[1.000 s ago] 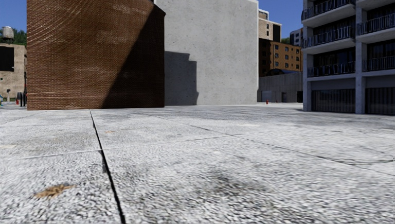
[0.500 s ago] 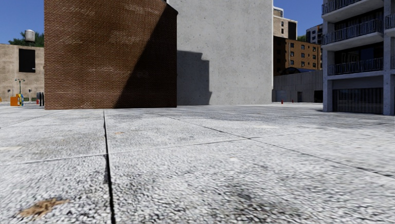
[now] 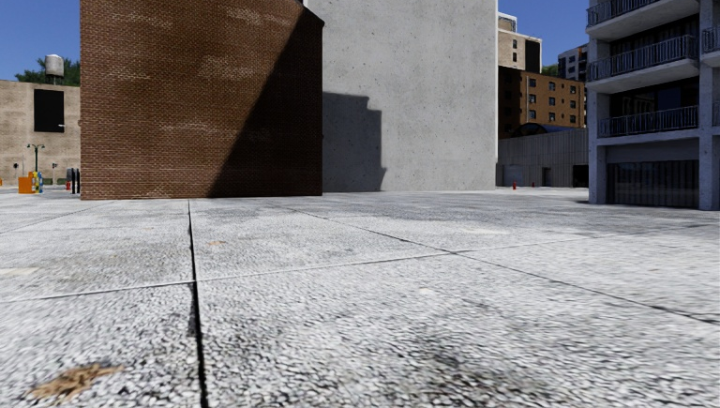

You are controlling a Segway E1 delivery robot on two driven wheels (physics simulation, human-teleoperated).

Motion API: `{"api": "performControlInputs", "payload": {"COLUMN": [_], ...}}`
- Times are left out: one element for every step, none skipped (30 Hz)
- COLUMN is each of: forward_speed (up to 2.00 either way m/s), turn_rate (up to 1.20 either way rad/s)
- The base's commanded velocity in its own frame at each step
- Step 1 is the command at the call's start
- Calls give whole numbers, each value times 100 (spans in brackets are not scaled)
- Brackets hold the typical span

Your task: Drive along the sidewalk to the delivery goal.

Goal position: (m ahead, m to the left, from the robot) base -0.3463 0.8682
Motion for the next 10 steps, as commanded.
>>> {"api": "performControlInputs", "payload": {"forward_speed": [0,0,0,0,0,0,0,0,0,0], "turn_rate": [0,0,0,0,0,0,0,0,0,0]}}
